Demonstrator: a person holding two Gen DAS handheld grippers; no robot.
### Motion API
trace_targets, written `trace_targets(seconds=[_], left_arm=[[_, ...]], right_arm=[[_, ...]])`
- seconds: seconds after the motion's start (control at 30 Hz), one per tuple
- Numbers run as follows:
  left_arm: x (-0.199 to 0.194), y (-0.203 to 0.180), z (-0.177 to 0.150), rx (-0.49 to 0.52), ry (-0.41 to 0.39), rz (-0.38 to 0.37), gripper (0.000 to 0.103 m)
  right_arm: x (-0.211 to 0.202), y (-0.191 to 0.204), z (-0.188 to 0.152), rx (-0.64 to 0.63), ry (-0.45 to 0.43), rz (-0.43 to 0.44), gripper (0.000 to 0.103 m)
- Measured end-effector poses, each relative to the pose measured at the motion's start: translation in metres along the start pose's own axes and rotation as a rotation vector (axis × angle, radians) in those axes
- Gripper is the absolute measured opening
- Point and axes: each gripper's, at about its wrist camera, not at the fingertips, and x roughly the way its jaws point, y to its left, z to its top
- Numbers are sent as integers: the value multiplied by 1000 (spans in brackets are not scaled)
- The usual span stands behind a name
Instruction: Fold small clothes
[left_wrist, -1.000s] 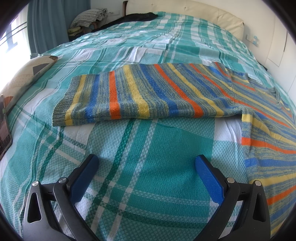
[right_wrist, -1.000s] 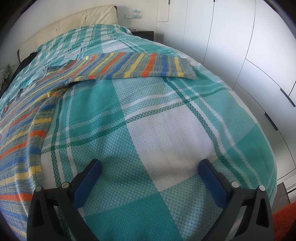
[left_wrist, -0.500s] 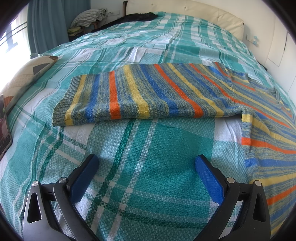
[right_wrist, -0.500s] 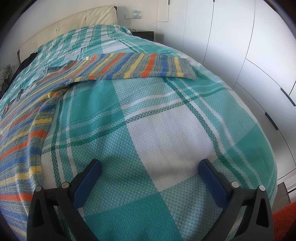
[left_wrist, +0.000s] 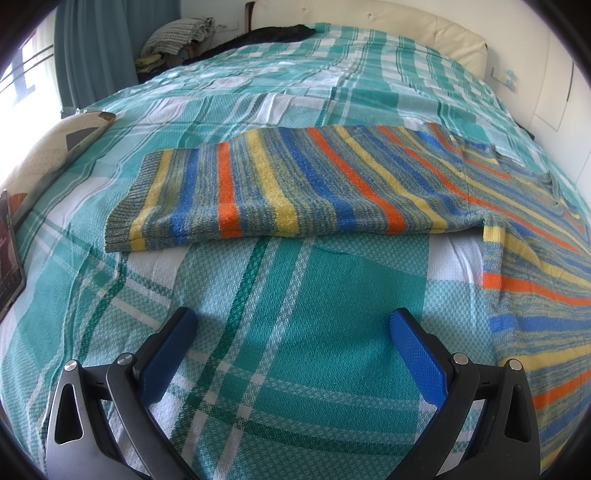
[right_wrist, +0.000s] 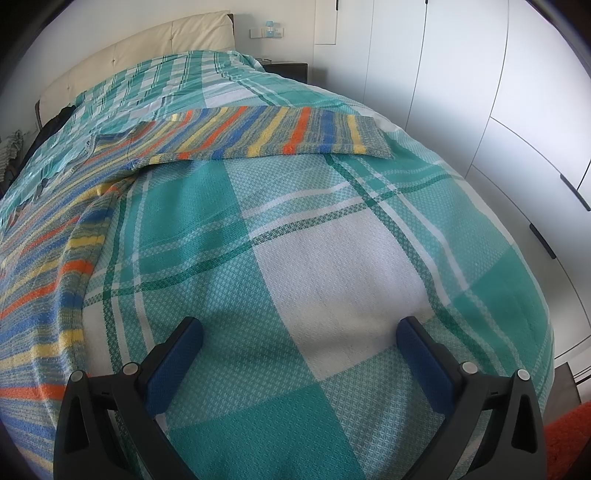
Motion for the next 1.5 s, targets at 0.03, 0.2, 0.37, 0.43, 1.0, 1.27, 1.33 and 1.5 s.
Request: trace_targets(seconds=[0.03,0.2,0.37,0.43,1.0,1.27,1.33,1.5], left_arm=[[0,-1,0,0,0,1,103],[0,-1,0,-1,0,1,103],[0,-1,0,0,0,4,103],[1,-1,0,-4,-2,2,103],[-17,1,-2,6,111,4,102],[-114,-1,10,-7,-47,-115,102],[-123,3,9,-61,-55,-169,102],[-107,3,-14,-101,-35,-190,102]], right_arm=[[0,0,-1,0,-1,0,103],[0,0,-1,-1,-2,-4,103],[0,-1,0,-1,-5,-8,103],[0,-1,1,1,-6,-5,103],[0,-1,0,0,-7,-6,103],[-53,-38,49,130,-121,217,102],[-58,-57,73,164,-165,303,102],[-1,-121,144,315,-67,411,95]])
